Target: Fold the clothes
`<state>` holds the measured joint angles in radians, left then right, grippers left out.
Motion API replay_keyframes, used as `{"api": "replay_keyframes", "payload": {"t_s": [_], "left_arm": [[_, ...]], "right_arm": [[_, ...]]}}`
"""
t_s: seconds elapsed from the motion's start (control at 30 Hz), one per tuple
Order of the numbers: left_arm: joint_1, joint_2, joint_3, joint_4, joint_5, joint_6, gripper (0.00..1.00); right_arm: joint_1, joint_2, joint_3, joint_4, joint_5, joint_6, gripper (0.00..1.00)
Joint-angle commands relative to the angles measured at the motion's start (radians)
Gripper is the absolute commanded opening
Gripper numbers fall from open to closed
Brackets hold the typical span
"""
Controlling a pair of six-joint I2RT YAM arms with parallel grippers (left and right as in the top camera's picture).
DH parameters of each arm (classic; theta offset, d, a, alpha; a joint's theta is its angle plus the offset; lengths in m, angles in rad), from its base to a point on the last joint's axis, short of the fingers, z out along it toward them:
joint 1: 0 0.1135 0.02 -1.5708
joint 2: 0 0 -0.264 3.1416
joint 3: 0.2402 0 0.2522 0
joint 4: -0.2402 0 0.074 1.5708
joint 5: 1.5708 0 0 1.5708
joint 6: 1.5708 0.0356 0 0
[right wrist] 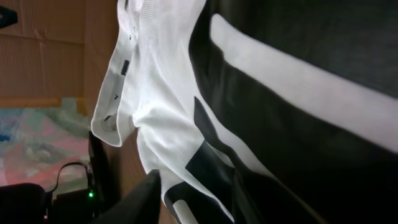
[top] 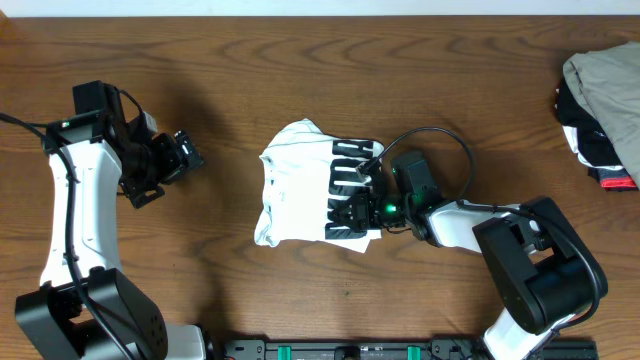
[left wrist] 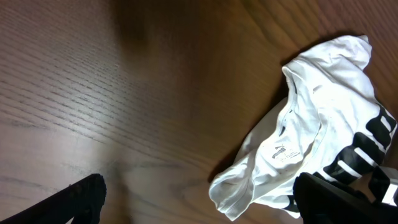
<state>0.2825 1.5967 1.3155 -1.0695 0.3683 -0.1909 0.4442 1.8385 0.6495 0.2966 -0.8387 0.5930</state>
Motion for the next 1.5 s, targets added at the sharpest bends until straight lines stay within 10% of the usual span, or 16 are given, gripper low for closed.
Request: {"api": "replay_keyframes", "payload": {"t_s": [0.0, 0.43, 1.0, 1.47], "left_arm": [[0.002, 0.000, 0.013, -0.003, 0.009, -0.006, 0.98], [0.002, 0.000, 0.013, 0.003, 0.009, -0.006, 0.98], [0.002, 0.000, 0.013, 0.122, 0.100, -0.287, 0.98], [-0.007, -0.233, -0.026, -0.179, 0.124, 0.039, 0.98]], "right_arm": [[-0.032, -0.037, -0.013, -0.023, -0.005, 0.011, 0.30], [-0.138, -0.396, -0.013, -0.268, -0.005, 0.040, 0.05], [-0.130, -0.580, -0.013, -0.433, 0.018, -0.041, 0.27], [-0.121, -0.580, -0.013, -0.537, 0.162, -0.052, 0.35]]}}
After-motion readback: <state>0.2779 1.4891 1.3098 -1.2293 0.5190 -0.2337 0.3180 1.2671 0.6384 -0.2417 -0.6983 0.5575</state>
